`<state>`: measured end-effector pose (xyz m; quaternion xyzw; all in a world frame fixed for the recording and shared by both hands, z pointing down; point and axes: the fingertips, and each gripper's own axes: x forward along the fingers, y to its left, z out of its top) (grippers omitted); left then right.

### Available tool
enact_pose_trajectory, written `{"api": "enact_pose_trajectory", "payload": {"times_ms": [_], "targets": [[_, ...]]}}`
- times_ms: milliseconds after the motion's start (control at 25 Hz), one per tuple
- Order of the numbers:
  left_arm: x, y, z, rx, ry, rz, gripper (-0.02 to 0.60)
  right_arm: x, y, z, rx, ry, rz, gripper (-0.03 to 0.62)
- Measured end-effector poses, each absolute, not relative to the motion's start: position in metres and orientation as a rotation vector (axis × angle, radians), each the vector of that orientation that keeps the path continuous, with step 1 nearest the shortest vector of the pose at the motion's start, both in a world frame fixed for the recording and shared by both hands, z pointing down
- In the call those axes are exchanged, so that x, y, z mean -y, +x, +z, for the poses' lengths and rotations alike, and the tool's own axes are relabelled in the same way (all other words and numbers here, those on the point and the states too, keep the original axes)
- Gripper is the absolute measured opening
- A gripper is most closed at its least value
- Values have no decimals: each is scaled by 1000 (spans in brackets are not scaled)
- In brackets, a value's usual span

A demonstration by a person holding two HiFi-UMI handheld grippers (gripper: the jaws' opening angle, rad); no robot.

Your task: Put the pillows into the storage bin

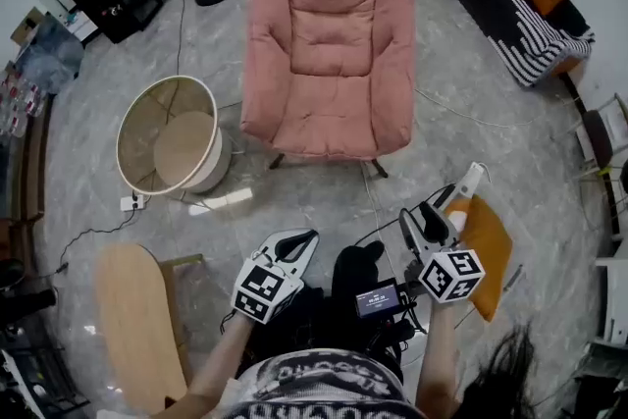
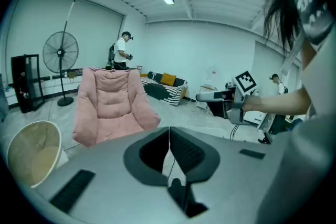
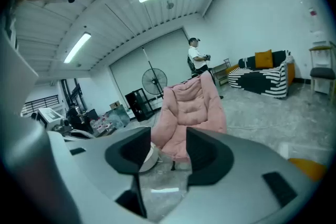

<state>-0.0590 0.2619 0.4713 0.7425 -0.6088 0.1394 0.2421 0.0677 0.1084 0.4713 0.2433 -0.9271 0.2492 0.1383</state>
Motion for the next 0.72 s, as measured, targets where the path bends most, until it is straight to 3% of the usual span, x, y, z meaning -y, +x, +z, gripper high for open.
{"api": "enact_pose_trajectory", "payload": {"times_ms": [280,600,720], "targets": [[-361,-91,460,1784,1947,274,12,-213,8,431,2814,506,649,168],[-412,-116,436,1914,1910,175,12,-280,-38,401,2878,359,611,10],[-421,-122,427,1950,1908,148,12,-294,-51,396,2879,304,614,2]]}}
